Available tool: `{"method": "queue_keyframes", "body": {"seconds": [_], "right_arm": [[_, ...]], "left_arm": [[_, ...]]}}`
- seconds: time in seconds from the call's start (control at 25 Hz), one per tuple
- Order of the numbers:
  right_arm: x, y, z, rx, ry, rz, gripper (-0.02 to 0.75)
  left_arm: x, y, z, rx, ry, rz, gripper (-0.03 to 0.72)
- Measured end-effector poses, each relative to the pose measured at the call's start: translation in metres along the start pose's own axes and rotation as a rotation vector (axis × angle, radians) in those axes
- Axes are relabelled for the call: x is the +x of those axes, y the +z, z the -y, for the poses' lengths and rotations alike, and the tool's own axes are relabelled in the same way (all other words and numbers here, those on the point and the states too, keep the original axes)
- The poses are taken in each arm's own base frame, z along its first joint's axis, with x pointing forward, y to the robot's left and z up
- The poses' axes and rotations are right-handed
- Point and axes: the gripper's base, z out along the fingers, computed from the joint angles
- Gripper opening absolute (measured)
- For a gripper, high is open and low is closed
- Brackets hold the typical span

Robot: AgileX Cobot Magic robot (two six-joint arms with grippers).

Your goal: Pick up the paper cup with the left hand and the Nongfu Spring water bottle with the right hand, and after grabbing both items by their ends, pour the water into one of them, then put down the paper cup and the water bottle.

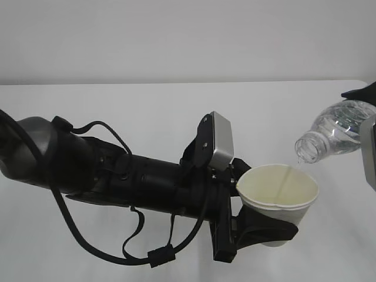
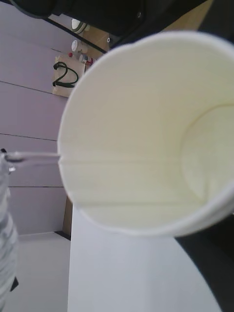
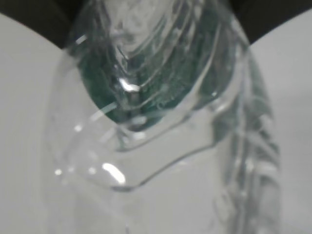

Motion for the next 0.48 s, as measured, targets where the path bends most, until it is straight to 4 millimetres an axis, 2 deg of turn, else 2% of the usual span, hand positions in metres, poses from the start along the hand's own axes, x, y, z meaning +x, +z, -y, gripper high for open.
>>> {"method": "queue_keyframes", "body": {"seconds": [0.48], "right_arm": [[0.0000, 0.0000, 0.0000, 0.000, 0.000, 0.000, 0.414]], "left_arm": [[0.0000, 0.0000, 0.0000, 0.000, 0.000, 0.000, 0.476]]}}
